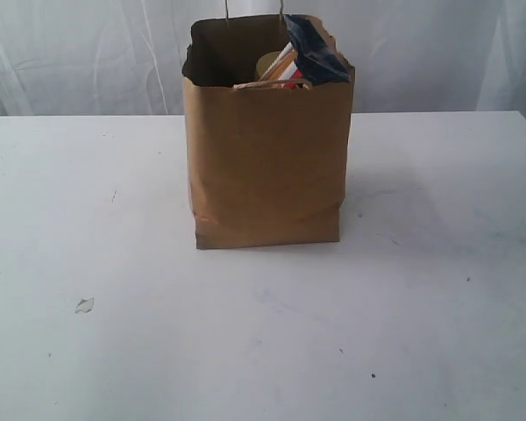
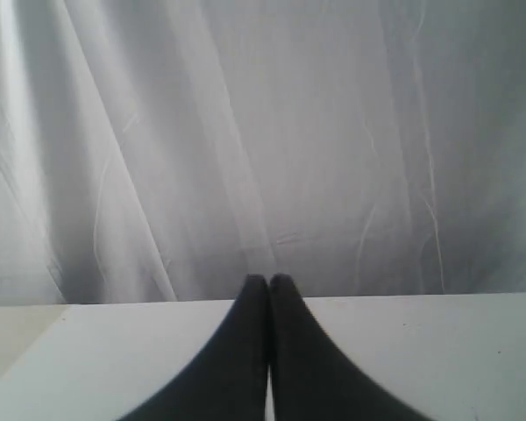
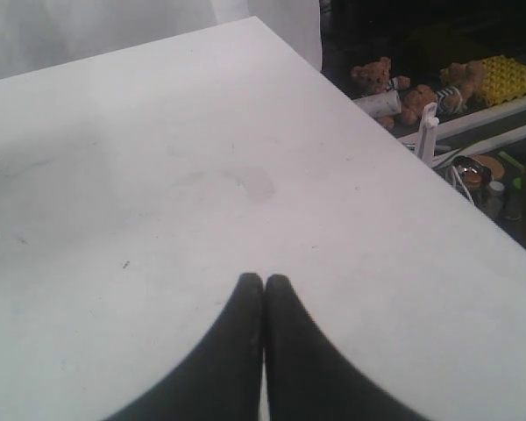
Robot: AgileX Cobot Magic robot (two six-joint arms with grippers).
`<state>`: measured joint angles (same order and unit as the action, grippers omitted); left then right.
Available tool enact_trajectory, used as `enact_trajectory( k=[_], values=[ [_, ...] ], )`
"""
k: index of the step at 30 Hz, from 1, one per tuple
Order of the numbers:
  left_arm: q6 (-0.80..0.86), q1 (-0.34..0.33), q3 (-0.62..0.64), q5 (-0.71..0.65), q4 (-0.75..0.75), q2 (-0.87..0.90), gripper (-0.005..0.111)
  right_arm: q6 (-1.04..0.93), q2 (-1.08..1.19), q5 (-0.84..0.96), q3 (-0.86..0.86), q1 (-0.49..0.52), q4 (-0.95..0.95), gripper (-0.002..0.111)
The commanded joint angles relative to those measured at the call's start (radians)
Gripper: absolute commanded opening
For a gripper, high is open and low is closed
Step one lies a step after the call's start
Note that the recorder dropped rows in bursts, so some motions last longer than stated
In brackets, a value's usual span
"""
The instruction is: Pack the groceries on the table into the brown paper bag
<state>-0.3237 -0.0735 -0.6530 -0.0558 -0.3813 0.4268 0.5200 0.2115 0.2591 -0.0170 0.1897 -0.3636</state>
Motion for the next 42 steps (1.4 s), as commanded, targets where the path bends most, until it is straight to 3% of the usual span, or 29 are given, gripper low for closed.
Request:
enact_trajectory(
  k=[1, 7, 11, 13, 19, 25, 30, 31, 35, 38, 42],
  values=[
    [0.01, -0.002, 0.012, -0.166, -0.007, -0.091, 0.0, -0.008, 0.0, -0.003, 0.003, 0.004, -0.002, 0.0],
    [0.075, -0.005, 0.012, -0.463, -0.041, -0.136, 0.0, -0.008, 0.0, 0.0, 0.003, 0.004, -0.002, 0.0],
    [0.15, -0.005, 0.012, -0.5, 0.016, -0.132, 0.0, -0.008, 0.0, 0.0, 0.003, 0.004, -0.002, 0.0],
    [0.167, 0.004, 0.041, -0.401, -0.002, -0.13, 0.0, -0.008, 0.0, 0.003, 0.003, 0.004, -0.002, 0.0],
    [0.16, 0.006, 0.307, 0.143, -0.055, -0.126, 0.0, -0.008, 0.0, 0.003, 0.003, 0.004, -0.002, 0.0],
    [0.162, 0.006, 0.561, 0.278, 0.118, -0.131, 0.0, -0.008, 0.0, 0.003, 0.003, 0.004, -0.002, 0.0],
    [0.175, 0.006, 0.653, 0.309, 0.222, -0.223, 0.0, -0.008, 0.0, 0.003, 0.003, 0.004, -0.002, 0.0],
    [0.175, 0.006, 0.653, 0.302, 0.228, -0.246, 0.0, -0.008, 0.0, 0.003, 0.003, 0.004, -0.002, 0.0],
    [0.173, 0.006, 0.653, 0.047, 0.223, -0.358, 0.0, -0.008, 0.0, 0.001, 0.003, 0.004, -0.002, 0.0],
    [0.138, 0.021, 0.653, -0.247, 0.228, -0.427, 0.0, -0.008, 0.0, 0.001, 0.003, 0.004, -0.002, 0.0],
    [0.138, 0.028, 0.653, -0.254, 0.233, -0.427, 0.0, -0.008, 0.0, 0.003, 0.003, 0.004, -0.002, 0.0]
  ],
)
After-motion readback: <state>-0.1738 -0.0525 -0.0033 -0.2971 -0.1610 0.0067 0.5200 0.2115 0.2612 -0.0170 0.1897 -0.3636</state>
